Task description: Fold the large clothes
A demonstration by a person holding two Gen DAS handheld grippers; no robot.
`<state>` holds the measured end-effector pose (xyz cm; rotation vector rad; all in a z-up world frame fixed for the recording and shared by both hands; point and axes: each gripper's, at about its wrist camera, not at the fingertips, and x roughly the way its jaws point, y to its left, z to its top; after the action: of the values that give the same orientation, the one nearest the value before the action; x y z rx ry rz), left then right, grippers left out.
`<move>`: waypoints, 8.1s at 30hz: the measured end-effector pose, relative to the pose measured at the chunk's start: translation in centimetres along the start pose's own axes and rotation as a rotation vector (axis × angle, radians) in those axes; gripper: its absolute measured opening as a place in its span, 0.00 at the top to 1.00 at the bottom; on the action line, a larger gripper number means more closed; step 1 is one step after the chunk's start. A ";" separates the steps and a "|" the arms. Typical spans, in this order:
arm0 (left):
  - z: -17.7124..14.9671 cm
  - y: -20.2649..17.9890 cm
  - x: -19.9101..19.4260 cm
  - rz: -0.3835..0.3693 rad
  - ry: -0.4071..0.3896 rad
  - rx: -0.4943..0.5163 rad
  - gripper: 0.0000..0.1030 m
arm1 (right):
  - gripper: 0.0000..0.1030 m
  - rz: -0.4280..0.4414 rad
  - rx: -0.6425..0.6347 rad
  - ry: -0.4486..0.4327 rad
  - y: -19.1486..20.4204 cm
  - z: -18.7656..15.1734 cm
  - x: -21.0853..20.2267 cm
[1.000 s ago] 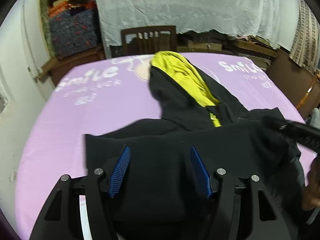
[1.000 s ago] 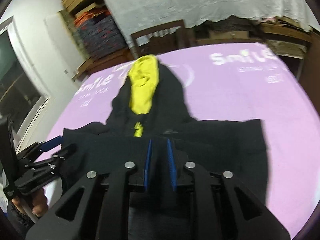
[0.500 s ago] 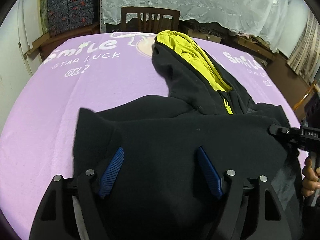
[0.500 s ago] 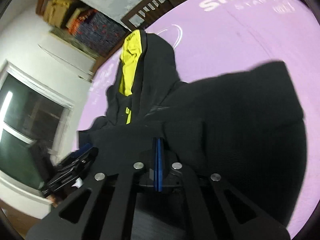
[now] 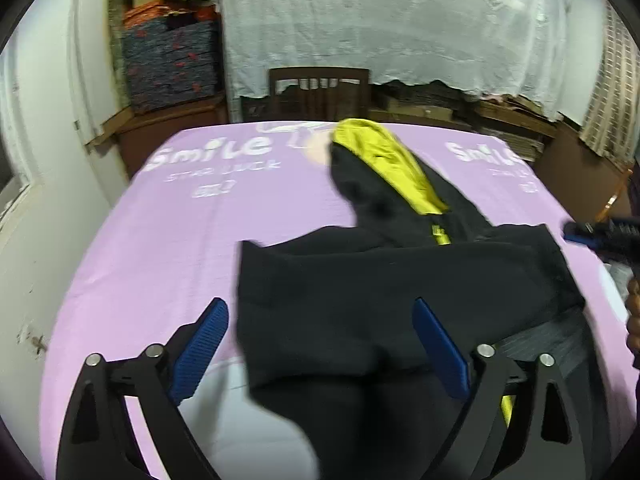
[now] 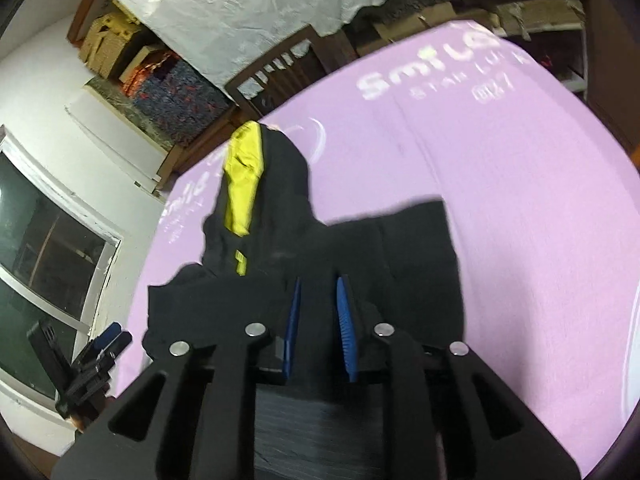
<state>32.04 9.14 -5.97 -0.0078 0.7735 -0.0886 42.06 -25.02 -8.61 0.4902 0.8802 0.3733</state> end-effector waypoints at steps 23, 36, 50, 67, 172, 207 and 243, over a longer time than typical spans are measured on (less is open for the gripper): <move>-1.4 -0.3 7.2 -0.006 0.116 -0.064 0.03 | 0.35 -0.141 -0.147 0.033 8.0 15.2 22.5; -1.4 -0.5 7.4 0.016 0.124 -0.069 0.03 | 0.86 -0.189 -0.254 0.064 8.9 16.4 27.8; -1.6 0.7 6.7 -0.044 0.108 -0.101 0.03 | 0.87 -0.068 -0.501 -0.119 16.6 9.3 10.0; -5.1 3.4 -2.5 0.049 -0.005 -0.178 0.03 | 0.67 -0.247 -0.671 0.138 6.1 -15.7 0.0; -3.0 -6.9 1.7 0.103 -0.006 0.155 0.03 | 0.56 0.196 -0.017 0.010 4.4 -9.2 -2.2; -12.8 -10.7 -14.2 0.041 -0.169 0.143 0.03 | 0.40 0.208 -0.119 -0.113 6.8 -22.2 -16.6; -11.9 2.7 -4.1 -0.224 0.219 -0.234 0.03 | 0.33 0.069 0.113 0.014 -4.3 -19.8 -12.5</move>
<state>21.01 12.52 -11.72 -0.3114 0.9972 -0.2140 19.33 -29.88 -13.71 0.6241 0.9031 0.3916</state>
